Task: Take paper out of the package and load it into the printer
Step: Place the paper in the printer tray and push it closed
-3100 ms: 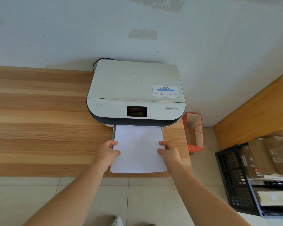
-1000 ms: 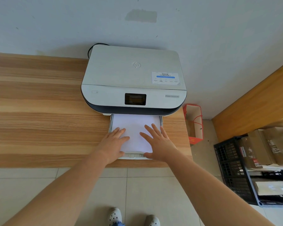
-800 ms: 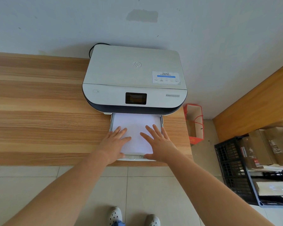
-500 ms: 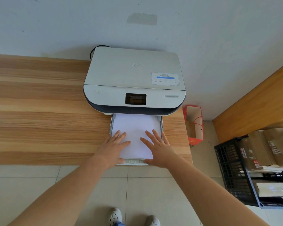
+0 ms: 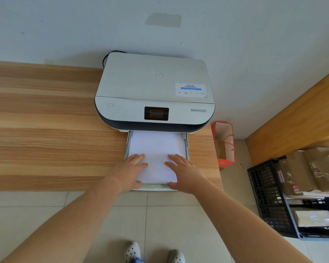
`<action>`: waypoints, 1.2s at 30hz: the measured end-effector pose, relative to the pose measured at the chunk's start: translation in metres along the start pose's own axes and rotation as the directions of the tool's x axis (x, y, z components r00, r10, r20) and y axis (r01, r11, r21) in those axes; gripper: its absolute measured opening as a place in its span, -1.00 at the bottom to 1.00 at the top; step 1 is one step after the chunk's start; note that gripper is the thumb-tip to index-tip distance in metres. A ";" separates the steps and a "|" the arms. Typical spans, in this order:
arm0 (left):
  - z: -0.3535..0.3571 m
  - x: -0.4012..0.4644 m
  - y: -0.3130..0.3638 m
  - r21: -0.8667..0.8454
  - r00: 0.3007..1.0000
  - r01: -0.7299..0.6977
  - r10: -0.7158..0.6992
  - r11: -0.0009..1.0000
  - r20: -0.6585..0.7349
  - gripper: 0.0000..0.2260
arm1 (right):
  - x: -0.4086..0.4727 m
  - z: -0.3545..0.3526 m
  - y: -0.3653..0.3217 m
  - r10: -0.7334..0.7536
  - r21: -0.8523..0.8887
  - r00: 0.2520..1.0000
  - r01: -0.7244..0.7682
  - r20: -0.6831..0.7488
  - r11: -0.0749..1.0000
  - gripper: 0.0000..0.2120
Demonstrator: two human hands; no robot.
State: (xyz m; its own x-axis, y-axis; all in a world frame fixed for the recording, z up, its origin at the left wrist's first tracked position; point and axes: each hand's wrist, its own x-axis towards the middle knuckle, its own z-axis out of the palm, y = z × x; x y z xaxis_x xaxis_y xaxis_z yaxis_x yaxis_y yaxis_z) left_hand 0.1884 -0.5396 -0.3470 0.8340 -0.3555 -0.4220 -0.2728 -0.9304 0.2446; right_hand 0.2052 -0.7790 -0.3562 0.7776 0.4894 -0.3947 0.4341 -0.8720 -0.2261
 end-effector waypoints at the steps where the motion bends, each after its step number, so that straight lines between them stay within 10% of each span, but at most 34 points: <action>1: 0.000 0.000 0.000 -0.005 1.000 -0.002 0.002 1.000 0.000 -0.40 | 0.000 0.000 0.000 0.001 0.001 1.000 -0.001 -0.001 1.000 -0.27; 36: -0.006 0.010 -0.002 0.049 0.995 -0.083 0.080 0.995 0.058 -0.32 | 0.007 -0.009 -0.010 0.036 -0.044 0.999 -0.035 0.034 0.998 -0.14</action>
State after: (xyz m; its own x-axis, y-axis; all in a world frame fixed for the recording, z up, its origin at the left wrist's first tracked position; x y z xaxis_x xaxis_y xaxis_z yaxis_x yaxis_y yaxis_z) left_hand 0.2003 -0.5411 -0.3460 0.7802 -0.4338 -0.4506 -0.3648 -0.9008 0.2356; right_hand 0.2105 -0.7668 -0.3491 0.7770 0.4575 -0.4323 0.4263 -0.8878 -0.1733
